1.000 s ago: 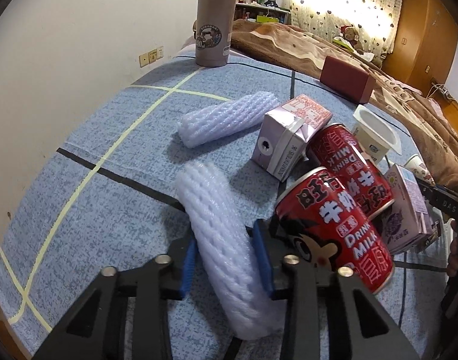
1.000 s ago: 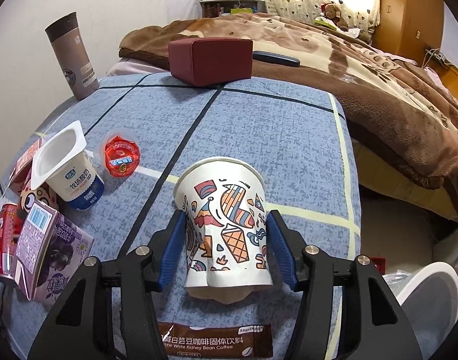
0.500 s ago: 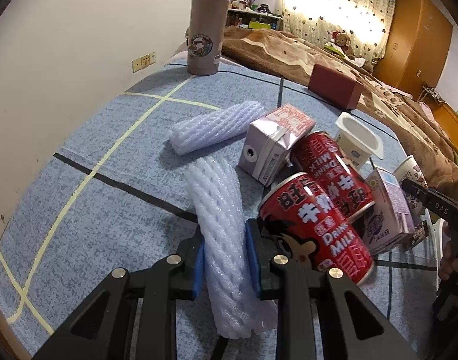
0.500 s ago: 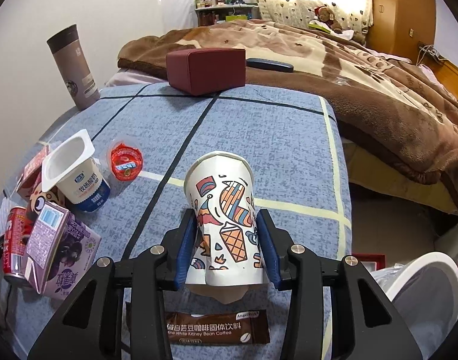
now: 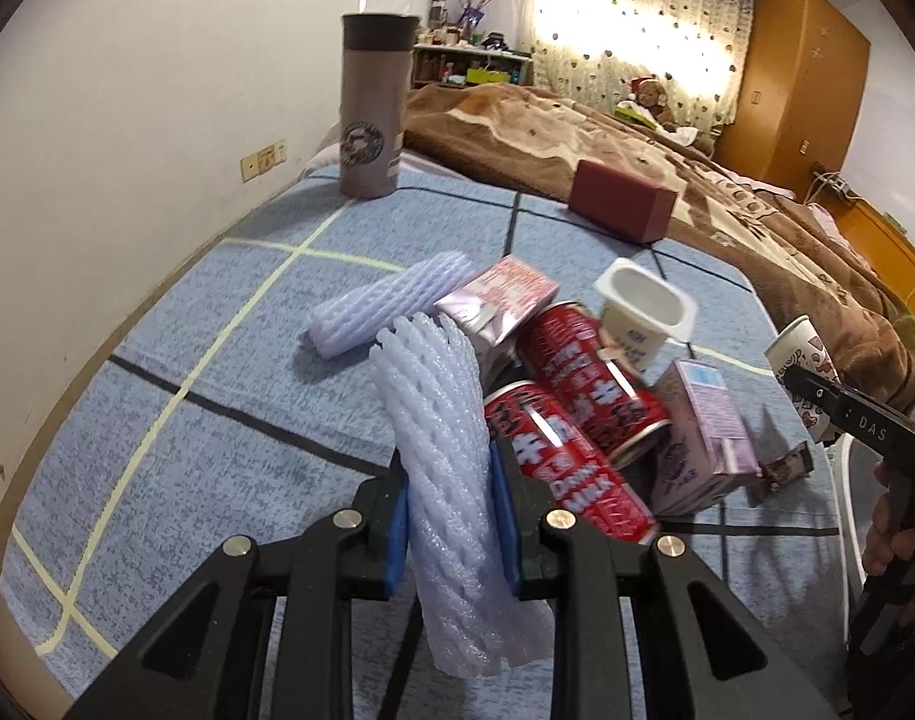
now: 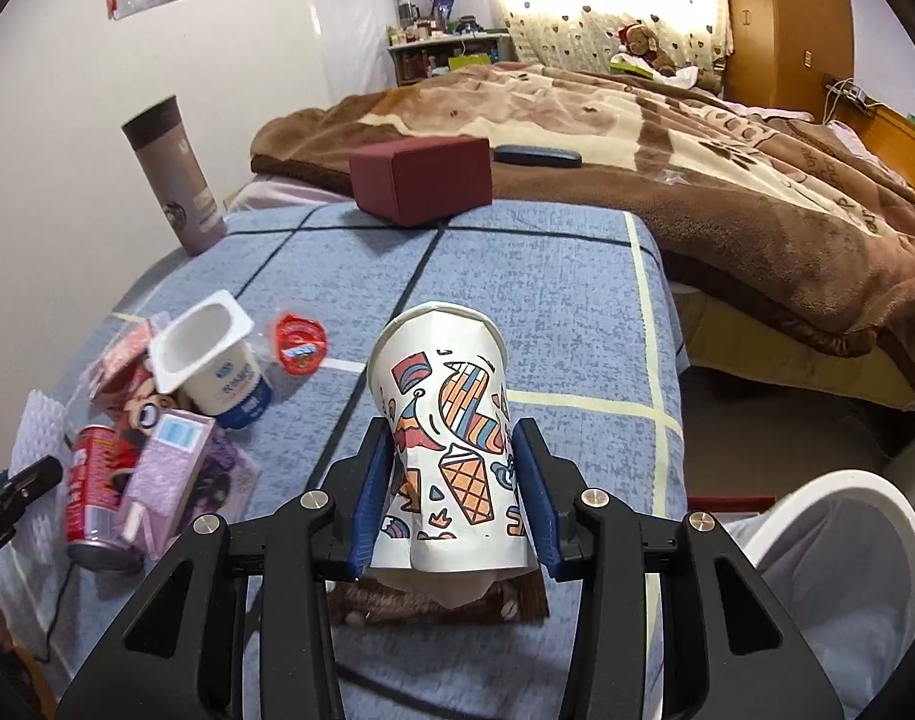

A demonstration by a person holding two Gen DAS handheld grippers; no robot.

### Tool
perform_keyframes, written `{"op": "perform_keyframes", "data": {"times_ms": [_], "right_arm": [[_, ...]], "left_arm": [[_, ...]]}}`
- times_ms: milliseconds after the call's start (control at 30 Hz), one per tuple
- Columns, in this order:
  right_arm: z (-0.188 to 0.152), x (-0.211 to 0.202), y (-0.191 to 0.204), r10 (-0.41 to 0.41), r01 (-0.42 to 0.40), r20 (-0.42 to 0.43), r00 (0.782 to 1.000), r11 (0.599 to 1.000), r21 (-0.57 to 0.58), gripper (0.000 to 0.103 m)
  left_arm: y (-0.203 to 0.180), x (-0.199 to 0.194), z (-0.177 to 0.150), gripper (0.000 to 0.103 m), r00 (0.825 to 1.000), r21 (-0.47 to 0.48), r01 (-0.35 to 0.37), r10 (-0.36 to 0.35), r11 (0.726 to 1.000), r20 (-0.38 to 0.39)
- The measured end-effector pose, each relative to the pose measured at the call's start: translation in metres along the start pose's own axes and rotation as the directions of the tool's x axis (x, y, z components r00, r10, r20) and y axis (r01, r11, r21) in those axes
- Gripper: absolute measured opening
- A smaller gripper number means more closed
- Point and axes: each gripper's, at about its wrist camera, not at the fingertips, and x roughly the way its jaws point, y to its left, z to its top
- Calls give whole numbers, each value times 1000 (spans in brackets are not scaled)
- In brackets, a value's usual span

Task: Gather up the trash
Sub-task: 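Carry the cup to the bin with the right tool while the left tool carries the foam net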

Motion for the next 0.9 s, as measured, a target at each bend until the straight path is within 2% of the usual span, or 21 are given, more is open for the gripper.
{"op": "perform_keyframes", "data": {"times_ms": [533, 733, 900], "right_arm": [[-30, -49, -3, -19, 14, 62, 998, 996, 84, 42], [-46, -74, -7, -67, 53, 109, 992, 991, 125, 43], [-58, -90, -16, -92, 71, 126, 988, 984, 160, 43]], "left_arm": [[-39, -25, -5, 26, 993, 93, 108, -112, 990, 34], [-62, -36, -10, 26, 984, 149, 168, -176, 974, 40], [-88, -43, -15, 26, 971, 210, 226, -238, 951, 34]]}}
